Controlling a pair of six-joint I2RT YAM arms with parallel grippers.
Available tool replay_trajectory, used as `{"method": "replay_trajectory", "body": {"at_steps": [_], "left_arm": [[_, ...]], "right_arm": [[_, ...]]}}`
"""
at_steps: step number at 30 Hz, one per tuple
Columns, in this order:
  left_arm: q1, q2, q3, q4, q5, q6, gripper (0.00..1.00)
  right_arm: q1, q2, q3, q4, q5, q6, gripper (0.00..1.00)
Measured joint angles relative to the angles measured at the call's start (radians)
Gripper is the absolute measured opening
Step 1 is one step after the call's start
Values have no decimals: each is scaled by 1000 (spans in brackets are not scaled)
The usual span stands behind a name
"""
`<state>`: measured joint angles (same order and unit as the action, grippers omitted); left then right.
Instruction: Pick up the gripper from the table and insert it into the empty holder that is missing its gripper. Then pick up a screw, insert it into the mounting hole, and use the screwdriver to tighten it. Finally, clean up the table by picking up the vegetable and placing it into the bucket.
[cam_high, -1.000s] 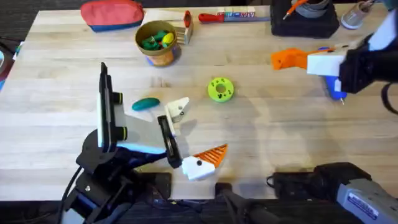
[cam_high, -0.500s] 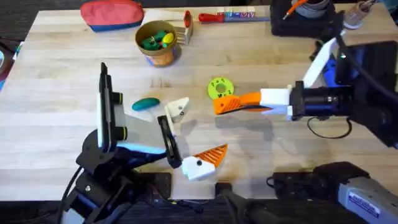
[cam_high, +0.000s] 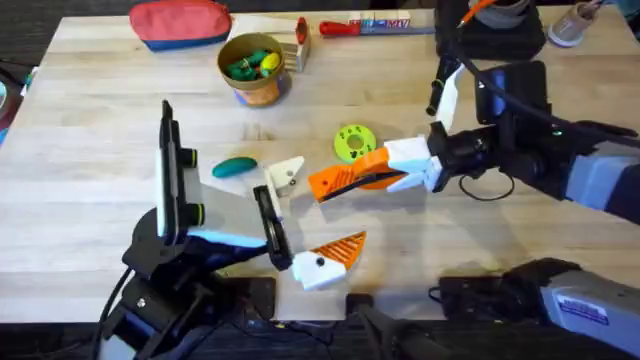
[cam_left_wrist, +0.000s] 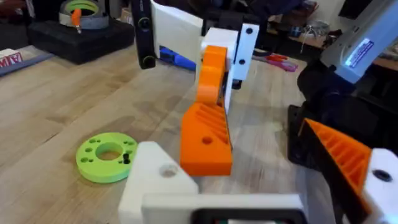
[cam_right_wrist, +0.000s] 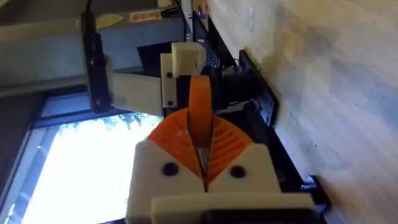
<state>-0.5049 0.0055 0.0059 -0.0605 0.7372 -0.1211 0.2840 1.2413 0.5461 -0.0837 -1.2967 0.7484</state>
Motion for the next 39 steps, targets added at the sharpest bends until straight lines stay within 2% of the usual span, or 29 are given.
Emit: {"method": "replay_trajectory", "body": {"at_steps": [3,7,14,19,30,39], "left_arm": [[0,0,0,0,0,0,988],[0,0,0,0,0,0,988],[0,0,0,0,-1,0,988],[0,0,0,0,0,0,988],[10,0,0,0,-27,0,988],[10,0,0,0,-27,0,989]], "right_arm": [[0,9,0,9,-14,14,4],[0,9,0,123,-31,94,4],[2,9,0,130,-19,130,4],[37,9,0,130,22,142,4],[109,111,0,403,35,299,4],[109,115,0,418,49,352,4]]}}
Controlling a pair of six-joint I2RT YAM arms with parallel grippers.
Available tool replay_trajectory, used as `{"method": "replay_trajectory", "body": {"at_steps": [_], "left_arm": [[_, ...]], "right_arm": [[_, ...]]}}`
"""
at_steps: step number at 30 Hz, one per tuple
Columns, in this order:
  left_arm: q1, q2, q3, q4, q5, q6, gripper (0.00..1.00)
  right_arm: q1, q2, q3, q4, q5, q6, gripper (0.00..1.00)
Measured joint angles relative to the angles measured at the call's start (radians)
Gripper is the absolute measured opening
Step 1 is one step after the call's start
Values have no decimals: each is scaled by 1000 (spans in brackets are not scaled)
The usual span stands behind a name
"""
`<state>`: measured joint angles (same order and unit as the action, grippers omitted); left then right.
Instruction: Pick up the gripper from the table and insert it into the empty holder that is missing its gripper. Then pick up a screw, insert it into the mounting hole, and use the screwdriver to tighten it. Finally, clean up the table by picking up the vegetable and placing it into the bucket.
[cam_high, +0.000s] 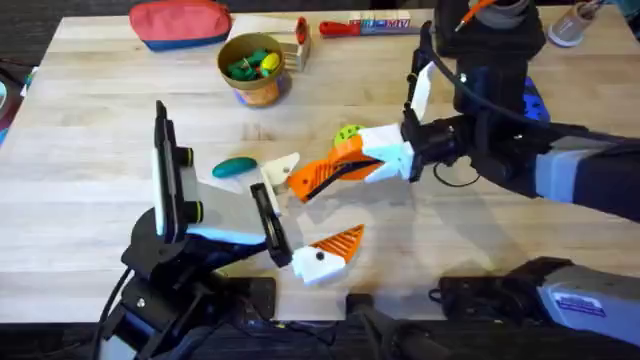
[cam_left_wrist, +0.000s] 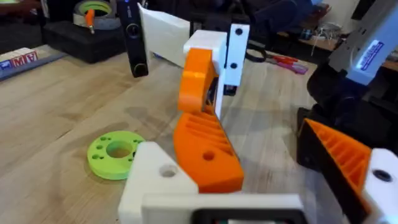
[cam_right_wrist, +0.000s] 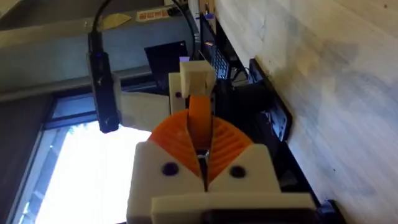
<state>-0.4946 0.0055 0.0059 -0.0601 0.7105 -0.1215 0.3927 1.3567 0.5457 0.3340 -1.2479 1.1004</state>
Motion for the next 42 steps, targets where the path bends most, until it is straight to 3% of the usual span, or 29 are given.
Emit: {"method": "replay_trajectory", "body": {"at_steps": [12,18,24,34,42], "left_arm": [[0,0,0,2,-9,1,988],[0,0,0,4,-48,0,987],[0,0,0,6,-135,-18,987],[2,0,0,6,-202,-36,988],[6,1,0,5,-237,-49,988]], "right_arm": [[4,0,-1,92,32,50,4],[19,0,-1,100,94,53,4],[108,0,-1,115,279,70,3],[245,0,-1,190,552,101,3],[285,11,-1,208,631,87,3]]}}
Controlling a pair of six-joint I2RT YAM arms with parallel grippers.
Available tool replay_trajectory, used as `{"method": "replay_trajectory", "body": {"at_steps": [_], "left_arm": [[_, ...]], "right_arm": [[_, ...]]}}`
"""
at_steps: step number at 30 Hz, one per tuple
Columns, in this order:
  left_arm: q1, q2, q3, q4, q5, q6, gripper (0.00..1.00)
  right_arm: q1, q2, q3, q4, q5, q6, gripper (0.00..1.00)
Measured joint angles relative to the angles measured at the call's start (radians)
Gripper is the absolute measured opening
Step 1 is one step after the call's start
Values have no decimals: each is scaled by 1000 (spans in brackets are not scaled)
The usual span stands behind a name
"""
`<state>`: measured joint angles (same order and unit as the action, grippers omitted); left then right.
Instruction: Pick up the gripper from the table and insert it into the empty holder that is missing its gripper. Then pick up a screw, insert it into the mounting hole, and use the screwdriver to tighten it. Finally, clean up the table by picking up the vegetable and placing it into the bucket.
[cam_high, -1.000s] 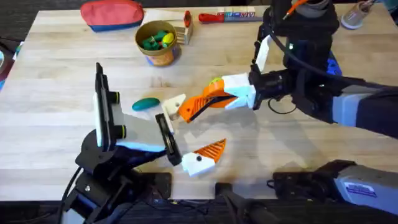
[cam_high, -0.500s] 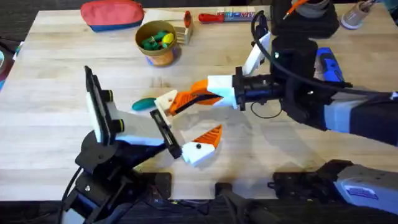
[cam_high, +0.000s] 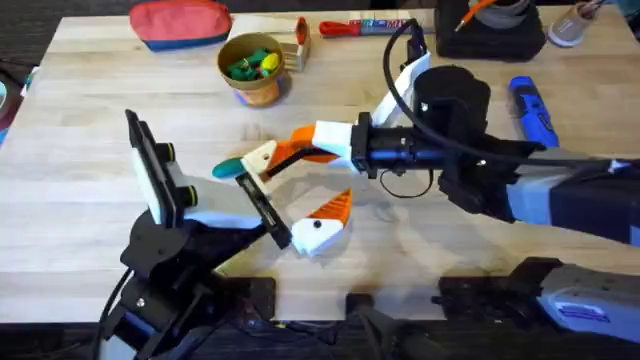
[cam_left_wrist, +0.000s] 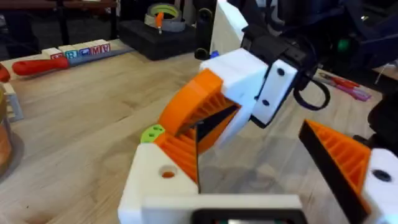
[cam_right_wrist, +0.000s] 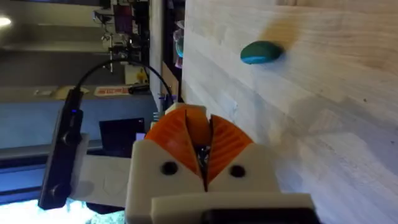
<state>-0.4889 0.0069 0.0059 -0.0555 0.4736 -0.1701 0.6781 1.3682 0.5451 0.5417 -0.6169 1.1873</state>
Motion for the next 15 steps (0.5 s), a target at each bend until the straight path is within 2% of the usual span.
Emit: {"method": "replay_trajectory", "body": {"at_steps": [2,4,8,11,15], "left_arm": [[0,1,0,1,0,-6,988],[-1,1,0,1,0,-20,988],[-4,1,0,2,0,-29,988],[-4,0,0,3,0,-30,988],[-4,1,0,2,0,-33,987]], "right_arm": [[-4,0,0,-1,-12,-30,4],[-13,0,0,-4,-36,-54,83],[-35,4,0,-22,-123,-114,437],[-51,4,0,-23,-196,-156,751],[-84,3,0,-23,-248,-185,965]]}}
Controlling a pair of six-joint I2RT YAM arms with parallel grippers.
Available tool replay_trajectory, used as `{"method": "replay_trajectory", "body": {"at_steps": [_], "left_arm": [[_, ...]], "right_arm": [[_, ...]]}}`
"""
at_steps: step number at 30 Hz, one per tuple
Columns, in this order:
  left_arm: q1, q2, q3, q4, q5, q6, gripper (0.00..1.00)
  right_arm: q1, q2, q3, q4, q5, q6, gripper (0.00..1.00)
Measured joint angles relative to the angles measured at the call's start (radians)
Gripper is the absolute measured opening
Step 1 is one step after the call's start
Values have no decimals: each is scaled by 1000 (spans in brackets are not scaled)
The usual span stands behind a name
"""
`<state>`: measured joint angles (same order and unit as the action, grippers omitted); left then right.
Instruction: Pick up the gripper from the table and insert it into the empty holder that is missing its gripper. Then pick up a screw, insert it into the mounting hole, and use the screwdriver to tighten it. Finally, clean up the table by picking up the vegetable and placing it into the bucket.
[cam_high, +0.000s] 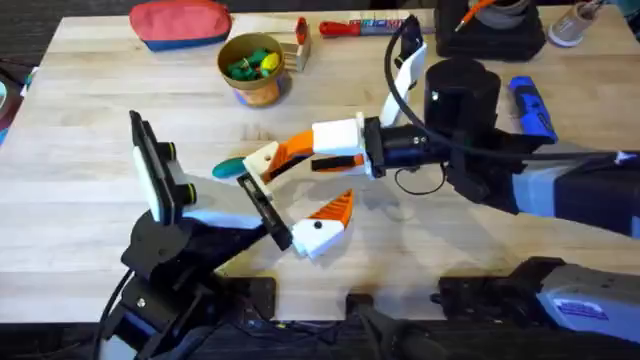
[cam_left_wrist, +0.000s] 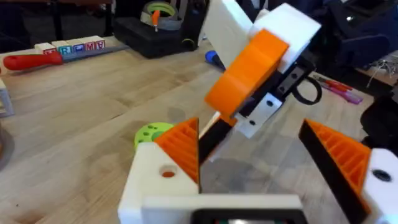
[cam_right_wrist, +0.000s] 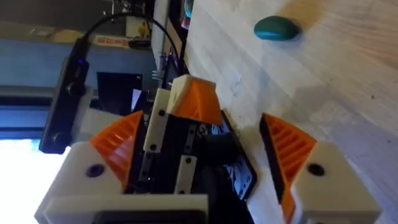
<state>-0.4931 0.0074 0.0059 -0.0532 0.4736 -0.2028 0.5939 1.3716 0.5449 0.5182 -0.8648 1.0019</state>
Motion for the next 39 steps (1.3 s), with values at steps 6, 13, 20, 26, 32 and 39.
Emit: {"method": "replay_trajectory", "body": {"at_steps": [6,13,20,26,32,39], "left_arm": [[0,0,0,0,0,0,988],[0,0,0,0,0,0,988],[0,0,0,0,0,0,988],[0,0,0,0,0,0,988],[0,0,0,0,0,0,987],[0,0,0,0,0,0,988]], "right_arm": [[-92,0,0,-2,-28,-64,991],[-285,0,79,-312,-25,-319,992],[-340,0,284,-819,136,-732,993],[-217,0,328,-978,374,-995,991],[-44,8,328,-978,596,-1097,947],[33,103,328,-901,724,-1129,716]]}}
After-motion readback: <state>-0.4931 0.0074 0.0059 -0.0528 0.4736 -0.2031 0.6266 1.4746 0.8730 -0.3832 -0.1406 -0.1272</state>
